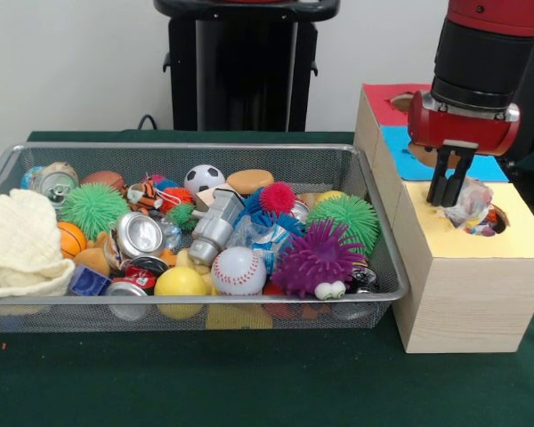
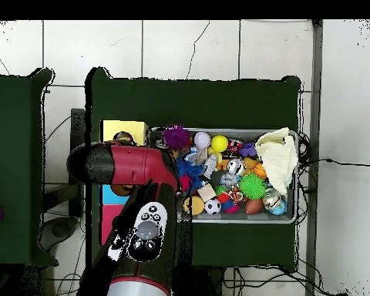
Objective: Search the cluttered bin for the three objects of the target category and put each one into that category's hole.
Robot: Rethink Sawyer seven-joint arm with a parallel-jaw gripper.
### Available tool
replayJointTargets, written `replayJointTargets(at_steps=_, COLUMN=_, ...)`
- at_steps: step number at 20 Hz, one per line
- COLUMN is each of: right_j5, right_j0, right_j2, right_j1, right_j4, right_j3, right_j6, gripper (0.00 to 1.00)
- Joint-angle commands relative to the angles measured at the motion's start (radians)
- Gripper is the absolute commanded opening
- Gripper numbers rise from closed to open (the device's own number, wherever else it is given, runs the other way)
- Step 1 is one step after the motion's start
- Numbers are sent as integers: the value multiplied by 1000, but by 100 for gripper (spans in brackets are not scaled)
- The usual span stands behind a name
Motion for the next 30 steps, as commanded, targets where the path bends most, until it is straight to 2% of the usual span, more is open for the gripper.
replayJointTargets(at_steps=1, right_j5=-17, right_j0=-35, right_j2=86, right_j1=18, right_j4=1, right_j3=90, right_j6=150, gripper=0)
replayJointTargets(at_steps=5, right_j5=8, right_j0=-37, right_j2=86, right_j1=8, right_j4=4, right_j3=85, right_j6=145, gripper=0)
replayJointTargets(at_steps=11, right_j5=135, right_j0=-20, right_j2=55, right_j1=-23, right_j4=10, right_j3=21, right_j6=153, gripper=0)
replayJointTargets(at_steps=15, right_j5=258, right_j0=-10, right_j2=32, right_j1=-51, right_j4=4, right_j3=-52, right_j6=153, gripper=0)
replayJointTargets(at_steps=19, right_j5=329, right_j0=8, right_j2=1, right_j1=-33, right_j4=-15, right_j3=-132, right_j6=171, gripper=0)
replayJointTargets(at_steps=26, right_j5=314, right_j0=-1, right_j2=19, right_j1=-39, right_j4=-19, right_j3=-104, right_j6=162, gripper=0)
replayJointTargets(at_steps=30, right_j5=257, right_j0=-6, right_j2=32, right_j1=-35, right_j4=-6, right_j3=-58, right_j6=177, gripper=0)
